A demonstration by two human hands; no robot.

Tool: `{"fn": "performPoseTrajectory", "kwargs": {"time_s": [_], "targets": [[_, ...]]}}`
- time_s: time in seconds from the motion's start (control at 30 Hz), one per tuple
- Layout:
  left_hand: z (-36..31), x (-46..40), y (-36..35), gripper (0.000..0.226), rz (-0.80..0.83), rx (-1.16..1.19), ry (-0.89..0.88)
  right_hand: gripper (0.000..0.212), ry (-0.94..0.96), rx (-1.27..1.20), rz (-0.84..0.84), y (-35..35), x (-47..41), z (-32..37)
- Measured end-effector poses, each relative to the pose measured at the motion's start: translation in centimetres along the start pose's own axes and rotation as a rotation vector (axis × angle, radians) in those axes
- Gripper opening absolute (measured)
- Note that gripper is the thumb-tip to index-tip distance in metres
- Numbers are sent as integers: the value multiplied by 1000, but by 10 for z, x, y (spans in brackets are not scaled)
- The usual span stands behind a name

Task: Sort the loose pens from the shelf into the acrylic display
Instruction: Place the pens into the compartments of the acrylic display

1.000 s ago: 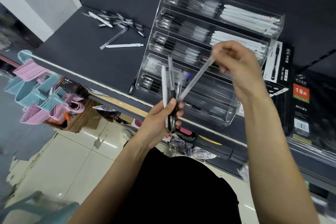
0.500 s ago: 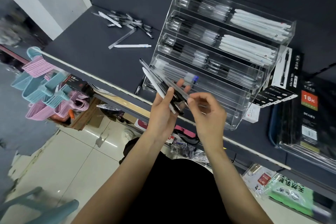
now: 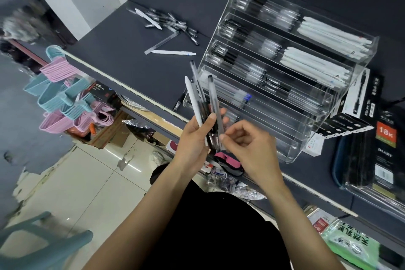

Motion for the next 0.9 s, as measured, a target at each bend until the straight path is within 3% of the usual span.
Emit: {"fn": "performPoseTrajectory", "kwargs": {"time_s": [0.17, 0.3, 0.4, 0.47, 0.57, 0.9], "targets": [[-6, 0, 4, 22, 27, -19, 24, 14, -1, 69, 160, -5, -11, 5], [-8, 2, 6, 23, 68, -35, 33, 12, 129, 211, -16, 30, -42, 34], [-1, 7, 2, 27, 131, -60, 107, 43, 332, 243, 66, 26, -76, 70], [3, 10, 0, 28, 161, -59, 137, 37, 391, 251, 170, 13, -93, 81], [4, 13, -3, 27, 182, -40, 157, 20, 371, 317, 176, 9, -111, 76], [9, 11, -6, 37, 152, 42, 219, 17, 316, 407, 400, -2, -114, 59]]}}
Point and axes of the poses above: each hand's wrist, its own x-axis away from the middle knuckle, its own y-axis out of the back of the hand, z = x × y, the point moved 6 cm from there along -x, towards the middle knuckle, and after that the axes turned 12 degrees about x, right-handed, at the moved point
